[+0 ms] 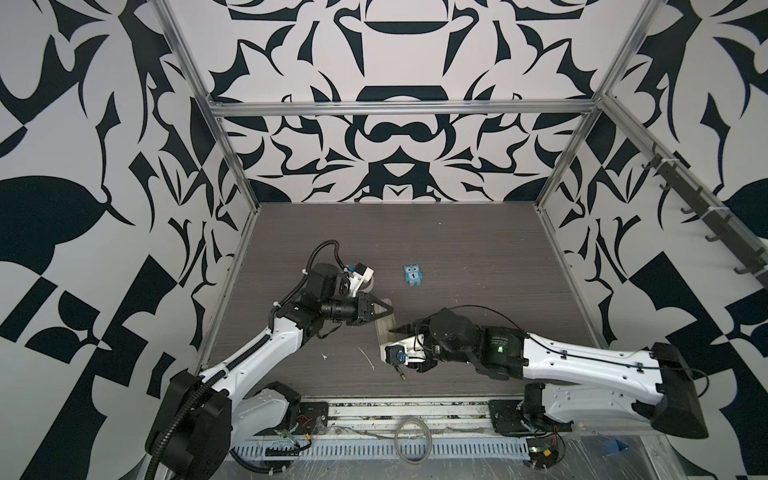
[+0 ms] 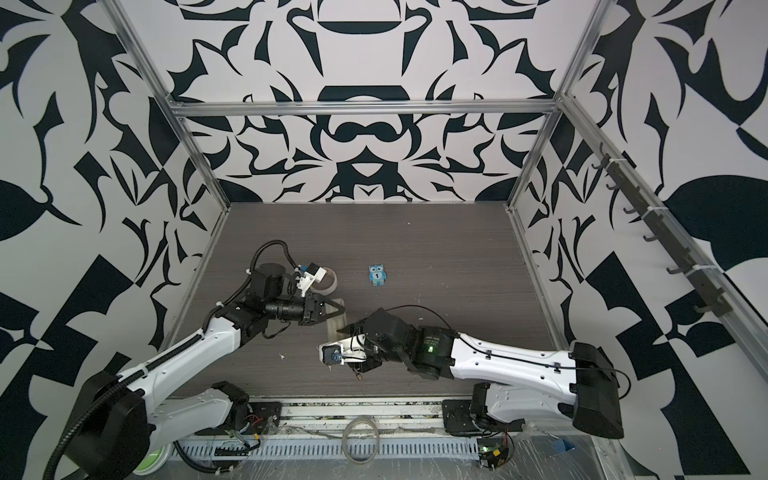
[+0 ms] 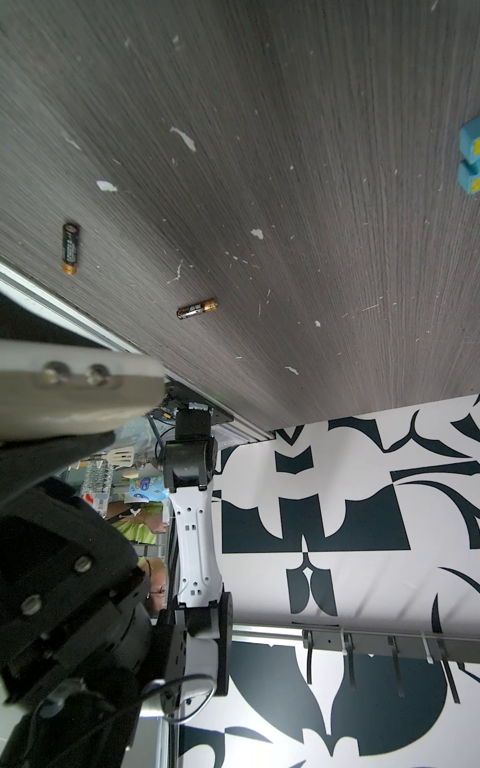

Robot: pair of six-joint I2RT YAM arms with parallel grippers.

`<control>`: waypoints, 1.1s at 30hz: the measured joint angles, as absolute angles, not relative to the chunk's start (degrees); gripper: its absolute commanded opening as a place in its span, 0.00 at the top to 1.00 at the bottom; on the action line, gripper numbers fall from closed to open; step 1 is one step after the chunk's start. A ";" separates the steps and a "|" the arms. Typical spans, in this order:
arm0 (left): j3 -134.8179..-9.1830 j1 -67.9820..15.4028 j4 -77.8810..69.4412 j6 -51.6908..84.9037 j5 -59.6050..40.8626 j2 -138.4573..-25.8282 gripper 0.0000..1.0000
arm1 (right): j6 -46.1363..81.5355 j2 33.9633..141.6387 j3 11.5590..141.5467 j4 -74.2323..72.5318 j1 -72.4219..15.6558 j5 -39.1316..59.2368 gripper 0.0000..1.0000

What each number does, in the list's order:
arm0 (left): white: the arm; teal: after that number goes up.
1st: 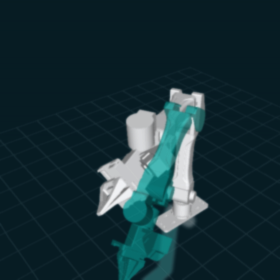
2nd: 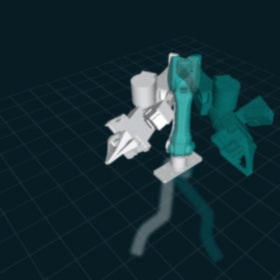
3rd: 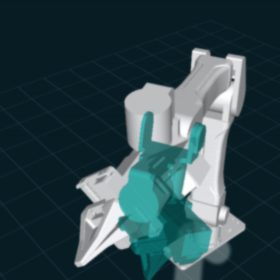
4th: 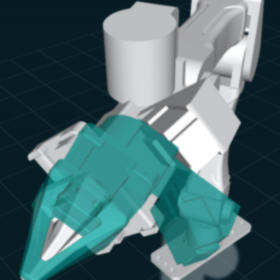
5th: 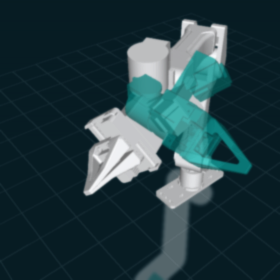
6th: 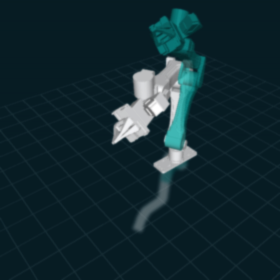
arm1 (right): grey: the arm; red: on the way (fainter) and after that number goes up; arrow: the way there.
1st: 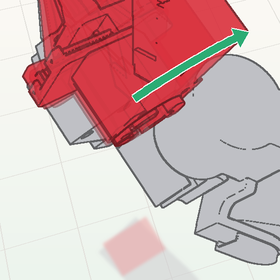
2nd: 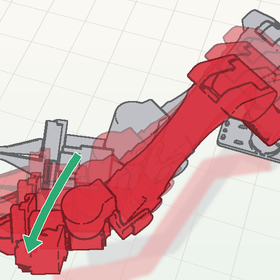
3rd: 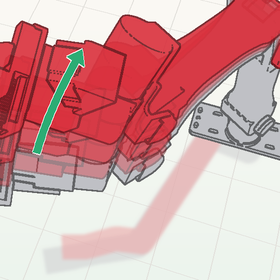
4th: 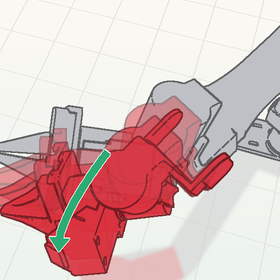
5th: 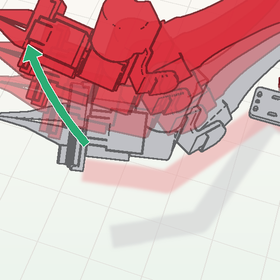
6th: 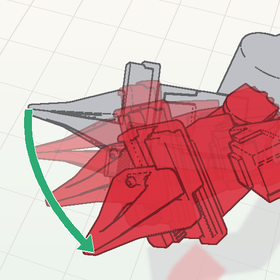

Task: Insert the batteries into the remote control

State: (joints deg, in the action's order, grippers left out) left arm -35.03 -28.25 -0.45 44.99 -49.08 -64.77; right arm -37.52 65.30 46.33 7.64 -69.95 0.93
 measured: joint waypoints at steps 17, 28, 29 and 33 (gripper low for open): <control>-35.00 -28.25 -2.87 46.54 -50.43 -64.77 1.00 | -37.74 65.32 46.26 6.98 -69.95 -0.32 0.60; -33.61 -29.43 -5.13 47.51 -51.31 -64.77 1.00 | -38.50 65.30 45.98 6.59 -69.97 -1.26 0.60; -33.61 -29.54 -5.13 47.48 -51.29 -64.75 1.00 | -38.61 65.30 45.93 6.59 -69.97 -1.21 0.60; -33.50 -29.67 -5.19 47.35 -51.24 -64.75 1.00 | -39.00 65.28 45.78 6.52 -70.00 -1.08 0.60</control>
